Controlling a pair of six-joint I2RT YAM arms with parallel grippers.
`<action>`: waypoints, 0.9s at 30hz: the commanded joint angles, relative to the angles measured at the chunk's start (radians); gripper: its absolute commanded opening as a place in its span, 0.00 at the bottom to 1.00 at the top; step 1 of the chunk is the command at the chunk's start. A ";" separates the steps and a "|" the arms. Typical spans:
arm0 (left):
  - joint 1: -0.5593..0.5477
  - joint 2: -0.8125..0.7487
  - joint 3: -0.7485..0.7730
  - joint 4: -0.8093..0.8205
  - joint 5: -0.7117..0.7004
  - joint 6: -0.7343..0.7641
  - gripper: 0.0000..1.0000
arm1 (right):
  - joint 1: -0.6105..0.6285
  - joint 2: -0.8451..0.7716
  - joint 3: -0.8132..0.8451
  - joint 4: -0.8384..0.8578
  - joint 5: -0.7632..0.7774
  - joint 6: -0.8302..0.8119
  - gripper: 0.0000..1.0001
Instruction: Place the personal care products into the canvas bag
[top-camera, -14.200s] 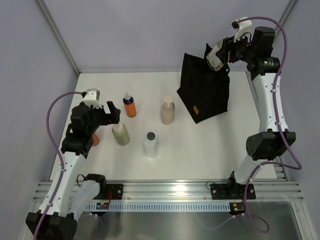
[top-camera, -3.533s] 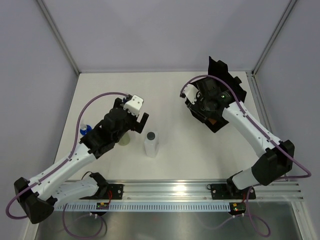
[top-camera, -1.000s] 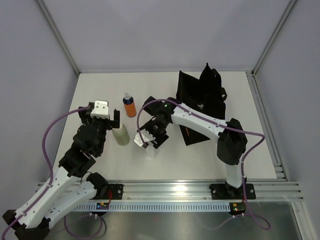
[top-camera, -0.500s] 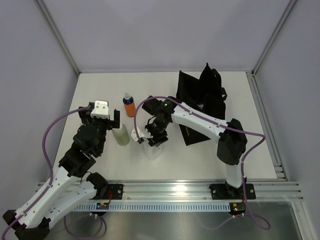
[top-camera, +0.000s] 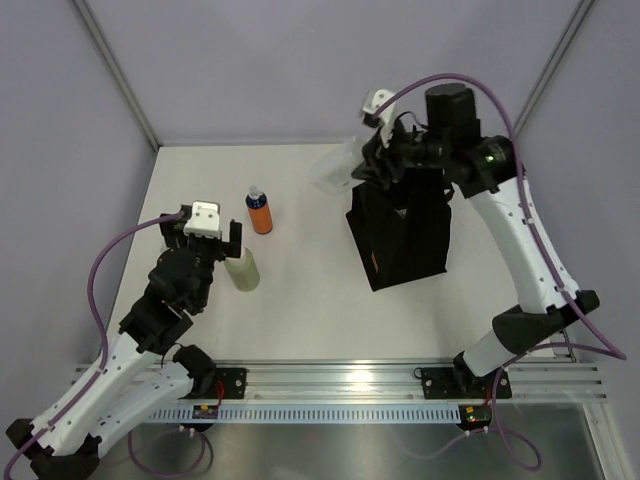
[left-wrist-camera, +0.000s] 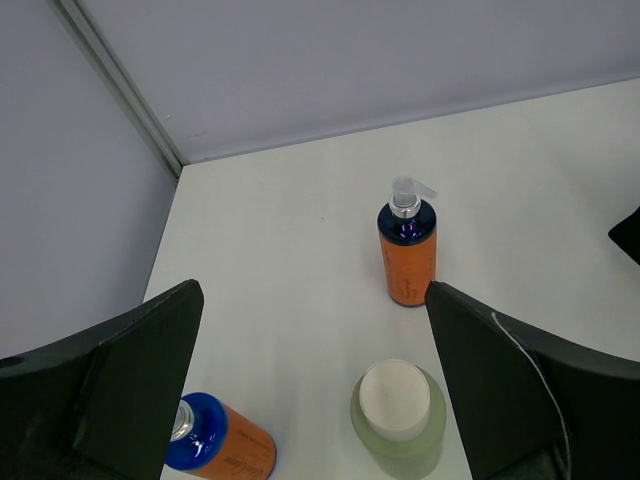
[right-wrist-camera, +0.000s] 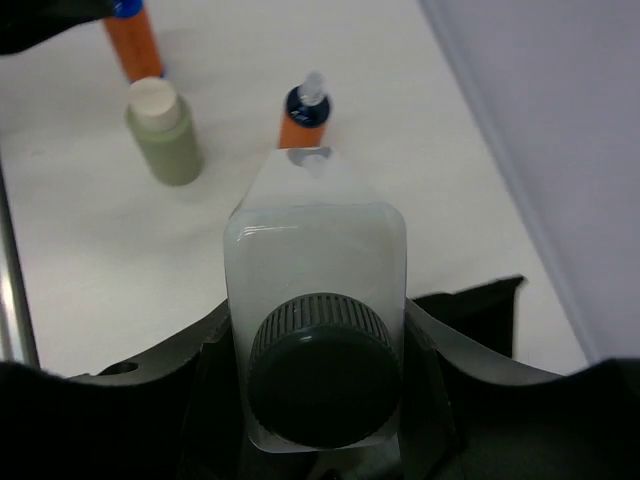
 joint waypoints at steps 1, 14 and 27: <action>0.004 0.009 -0.004 0.057 0.019 -0.012 0.99 | -0.078 -0.128 0.072 0.209 0.020 0.203 0.00; 0.004 0.010 -0.001 0.051 0.047 -0.020 0.99 | -0.316 -0.241 -0.102 0.167 0.210 0.125 0.00; 0.004 0.006 0.006 0.043 0.070 -0.024 0.99 | -0.336 -0.155 -0.124 -0.002 0.513 -0.054 0.00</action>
